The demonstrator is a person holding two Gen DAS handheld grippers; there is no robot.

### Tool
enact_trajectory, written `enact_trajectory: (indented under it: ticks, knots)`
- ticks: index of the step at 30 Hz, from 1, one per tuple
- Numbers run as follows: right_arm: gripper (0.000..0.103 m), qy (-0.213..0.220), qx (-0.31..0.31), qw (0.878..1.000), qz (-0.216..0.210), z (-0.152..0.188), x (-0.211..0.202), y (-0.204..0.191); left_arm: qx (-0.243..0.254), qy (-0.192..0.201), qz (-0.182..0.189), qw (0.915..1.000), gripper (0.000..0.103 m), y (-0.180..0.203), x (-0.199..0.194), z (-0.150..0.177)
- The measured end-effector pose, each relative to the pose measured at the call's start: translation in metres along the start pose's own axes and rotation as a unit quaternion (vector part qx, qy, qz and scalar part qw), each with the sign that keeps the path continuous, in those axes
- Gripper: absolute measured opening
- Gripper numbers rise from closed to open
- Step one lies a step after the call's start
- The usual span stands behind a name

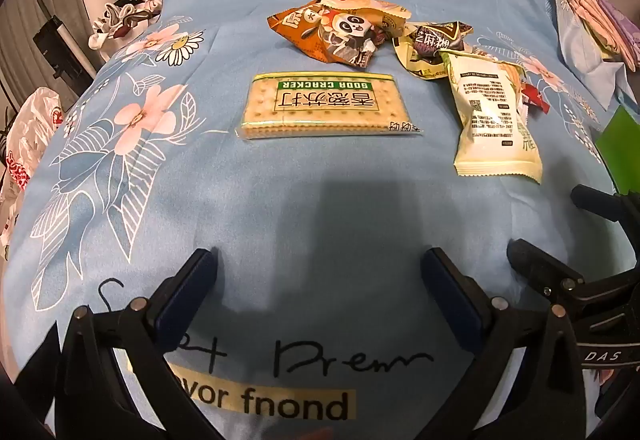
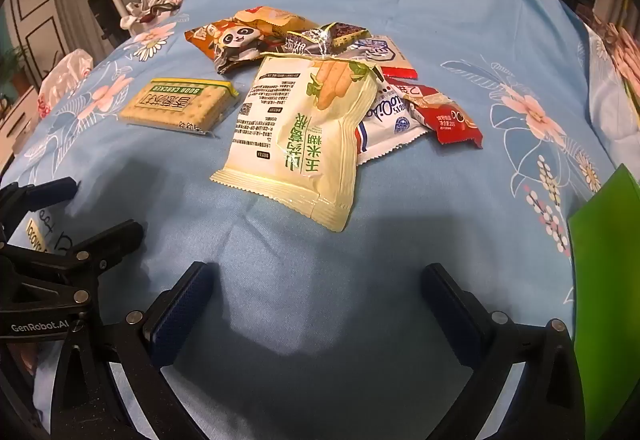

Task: Organize snacks
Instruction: 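Reach the right gripper to the cream-coloured snack bag and close on it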

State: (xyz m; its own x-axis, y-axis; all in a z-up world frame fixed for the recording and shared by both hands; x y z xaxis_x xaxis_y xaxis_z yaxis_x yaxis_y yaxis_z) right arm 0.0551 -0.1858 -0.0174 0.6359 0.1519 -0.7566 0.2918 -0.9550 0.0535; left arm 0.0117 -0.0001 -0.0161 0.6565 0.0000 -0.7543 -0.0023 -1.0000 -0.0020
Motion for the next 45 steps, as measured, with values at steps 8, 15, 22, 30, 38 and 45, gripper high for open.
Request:
enact_trajectory:
  ticks: [8, 15, 22, 30, 38, 45]
  knots:
    - [0.103, 0.0, 0.013, 1.0, -0.014, -0.002, -0.002, 0.003, -0.008, 0.002, 0.004, 1.0, 0.103, 0.0, -0.005, 0.003]
    - [0.103, 0.056, 0.106, 0.991, -0.061, -0.029, -0.024, 0.039, 0.016, 0.004, 0.085, 0.9962, 0.103, 0.008, 0.005, -0.021]
    - [0.103, 0.031, 0.241, 0.943, -0.226, -0.057, 0.005, 0.063, 0.043, 0.029, 0.176, 0.9831, 0.103, 0.034, 0.003, -0.044]
    - [0.099, 0.015, 0.281, 0.92, -0.273, -0.07, 0.026, 0.073, -0.037, -0.012, 0.262, 0.9642, 0.102, 0.049, 0.027, -0.056]
    - [0.082, 0.0, 0.278, 0.917, -0.285, -0.073, 0.041, 0.073, -0.067, -0.028, 0.321, 0.9442, 0.093, 0.035, 0.021, -0.051]
    - [0.074, -0.001, 0.273, 0.923, -0.272, -0.072, 0.049, 0.068, -0.059, -0.036, 0.353, 0.933, 0.089, 0.048, 0.023, -0.06]
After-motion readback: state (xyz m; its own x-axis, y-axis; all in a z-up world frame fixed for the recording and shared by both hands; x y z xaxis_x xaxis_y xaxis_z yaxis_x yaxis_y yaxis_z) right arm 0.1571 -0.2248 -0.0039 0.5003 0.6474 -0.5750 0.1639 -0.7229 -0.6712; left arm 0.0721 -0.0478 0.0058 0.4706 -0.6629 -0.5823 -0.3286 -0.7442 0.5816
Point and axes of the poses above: each gripper's, at about its wrist camera, not at the fingertips, and x roughly the way its jaws point, y to its right, z to its underside, the point moved 2 cm from there along x, roughly the way its jaws point, and after that the axes turned 5 degrees about y, right-handed, at the moved point
